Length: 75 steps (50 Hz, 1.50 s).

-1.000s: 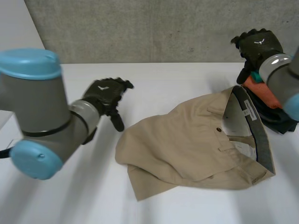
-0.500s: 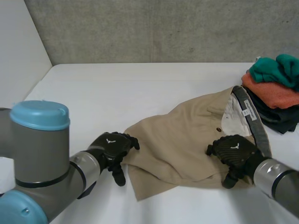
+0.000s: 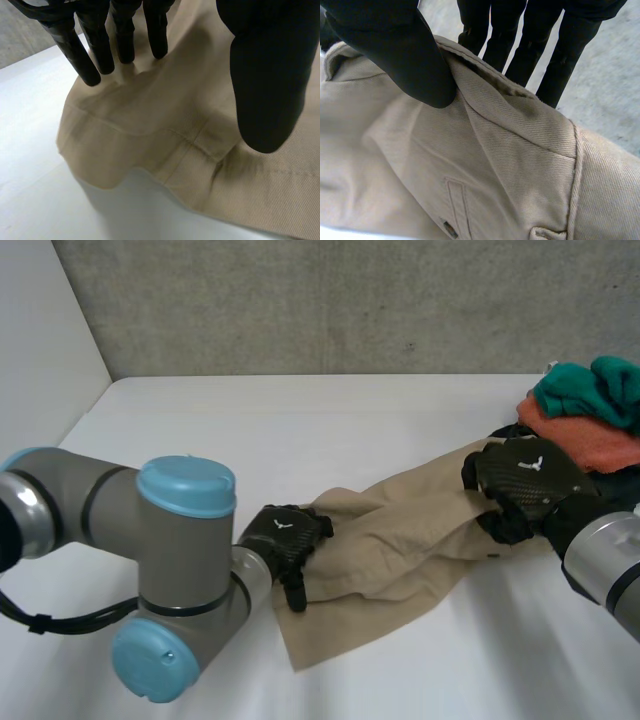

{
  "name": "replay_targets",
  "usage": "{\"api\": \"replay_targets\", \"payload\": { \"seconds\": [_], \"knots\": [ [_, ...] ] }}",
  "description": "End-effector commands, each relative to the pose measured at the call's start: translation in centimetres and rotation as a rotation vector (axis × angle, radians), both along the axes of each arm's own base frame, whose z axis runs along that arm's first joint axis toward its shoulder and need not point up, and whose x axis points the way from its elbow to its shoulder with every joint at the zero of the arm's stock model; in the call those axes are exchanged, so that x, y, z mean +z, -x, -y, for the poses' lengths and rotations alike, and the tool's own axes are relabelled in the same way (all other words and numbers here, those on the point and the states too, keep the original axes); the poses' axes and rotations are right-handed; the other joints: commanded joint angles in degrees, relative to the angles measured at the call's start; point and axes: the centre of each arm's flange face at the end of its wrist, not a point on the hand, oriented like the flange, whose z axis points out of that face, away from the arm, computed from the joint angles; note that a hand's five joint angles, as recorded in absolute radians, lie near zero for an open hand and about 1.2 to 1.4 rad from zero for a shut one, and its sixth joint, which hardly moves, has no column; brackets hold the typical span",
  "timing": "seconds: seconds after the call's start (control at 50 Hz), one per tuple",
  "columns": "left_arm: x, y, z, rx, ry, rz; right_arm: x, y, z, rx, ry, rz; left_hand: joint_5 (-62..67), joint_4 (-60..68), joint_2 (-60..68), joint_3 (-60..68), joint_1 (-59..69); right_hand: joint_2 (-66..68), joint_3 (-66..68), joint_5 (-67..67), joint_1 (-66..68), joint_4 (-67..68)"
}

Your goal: Fold the laundry.

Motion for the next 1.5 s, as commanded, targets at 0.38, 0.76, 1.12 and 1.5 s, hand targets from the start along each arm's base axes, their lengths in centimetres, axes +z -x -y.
{"api": "replay_targets", "payload": {
  "seconds": [0.38, 0.76, 1.12, 1.5],
  "knots": [
    [25.8, 1.4, 11.9, 0.085, 0.932, -0.518, 13.6, -2.9, 14.5, -0.244, 0.774, 0.269, 61.3, 61.3, 61.3, 61.5, 60.7, 12.6, 12.1, 12.3, 16.7, 11.6],
    [13.3, -1.9, 11.9, 0.135, 0.629, -0.277, 1.5, -7.2, 10.3, -0.017, 0.467, 0.055, 61.3, 61.3, 61.3, 61.5, 60.7, 12.6, 12.1, 12.3, 16.7, 11.6],
    [4.6, -5.5, 0.5, -0.087, 0.221, 0.155, -7.0, -3.1, 1.3, 0.053, -0.07, -0.376, 61.3, 61.3, 61.3, 61.5, 60.7, 12.6, 12.1, 12.3, 16.7, 11.6],
    [3.9, -7.3, -7.1, -0.264, -0.084, 0.456, -5.7, -0.2, -6.3, 0.268, -0.442, -0.684, 61.3, 61.3, 61.3, 61.5, 60.7, 12.6, 12.1, 12.3, 16.7, 11.6]
  ]
}}
